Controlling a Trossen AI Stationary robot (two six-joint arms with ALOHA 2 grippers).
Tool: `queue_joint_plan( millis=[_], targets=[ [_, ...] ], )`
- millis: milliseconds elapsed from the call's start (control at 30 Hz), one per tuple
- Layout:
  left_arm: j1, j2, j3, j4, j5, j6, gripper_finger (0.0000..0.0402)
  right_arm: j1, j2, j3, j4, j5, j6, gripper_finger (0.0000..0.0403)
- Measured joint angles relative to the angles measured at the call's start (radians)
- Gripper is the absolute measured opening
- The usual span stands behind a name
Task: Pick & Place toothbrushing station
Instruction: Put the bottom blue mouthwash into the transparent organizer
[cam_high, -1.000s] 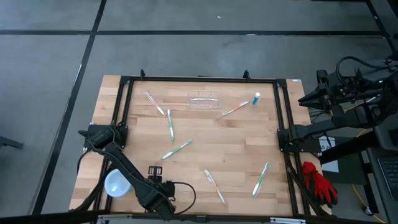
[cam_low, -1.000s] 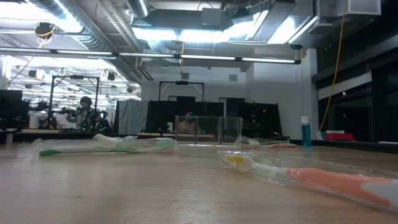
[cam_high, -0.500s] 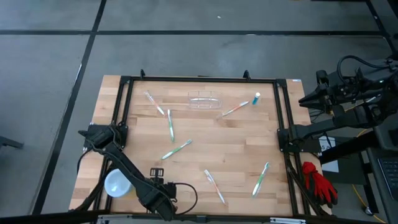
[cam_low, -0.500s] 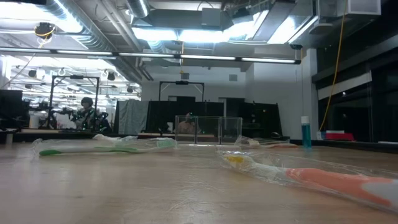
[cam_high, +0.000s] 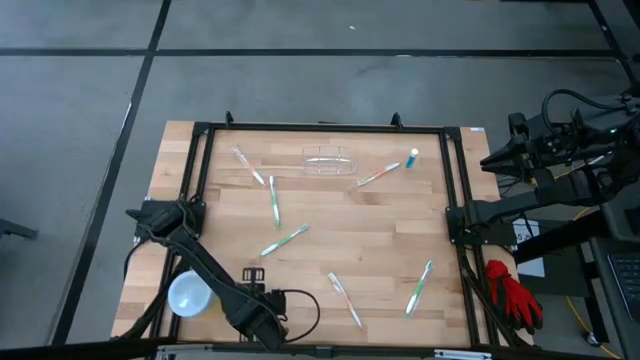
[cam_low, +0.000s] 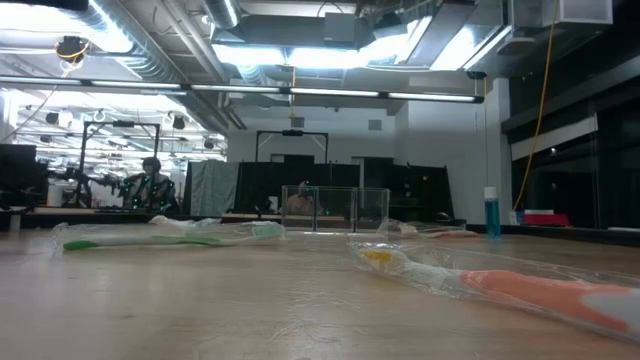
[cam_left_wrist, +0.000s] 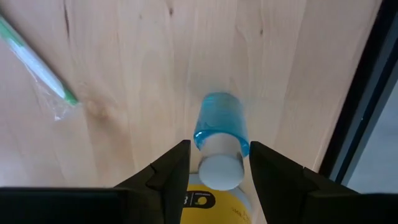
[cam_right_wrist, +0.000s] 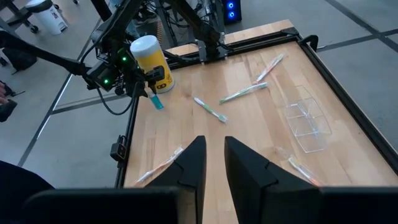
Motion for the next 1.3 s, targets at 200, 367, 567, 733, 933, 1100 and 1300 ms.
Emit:
queue_joint_plan(
  millis=[200, 367, 567, 733, 933, 1100, 1300],
  targets=[
    [0.004, -0.003, 0.002, 0.001, -0.003, -0.003, 0.0161, 0.0, 0.0, 0.0, 0.0, 0.001, 0.002, 0.0061],
    [0.002, -0.003, 0.002, 0.012, 0.008, -0.027, 0.0161, 0.0, 0.0, 0.0, -0.001, 0.003, 0.003, 0.0061],
    [0.001, -0.003, 0.002, 0.024, 0.02, -0.037, 0.0161, 0.0, 0.0, 0.0, -0.001, 0.003, 0.003, 0.0061],
    [0.001, -0.003, 0.002, 0.023, 0.024, -0.042, 0.0152, 0.0, 0.0, 0.0, -0.001, 0.003, 0.003, 0.0061],
    [0.001, -0.003, 0.002, 0.023, 0.029, -0.042, 0.0123, 0.0, 0.0, 0.0, -0.001, 0.002, 0.002, 0.0062],
    [0.001, -0.004, 0.003, 0.022, 0.03, -0.055, 0.0098, 0.0, 0.0, 0.0, -0.001, -0.001, 0.002, 0.0062],
    [0.001, -0.004, 0.003, 0.016, 0.026, -0.095, 0.0095, 0.0, 0.0, 0.0, -0.001, -0.001, 0.002, 0.0062]
  ],
)
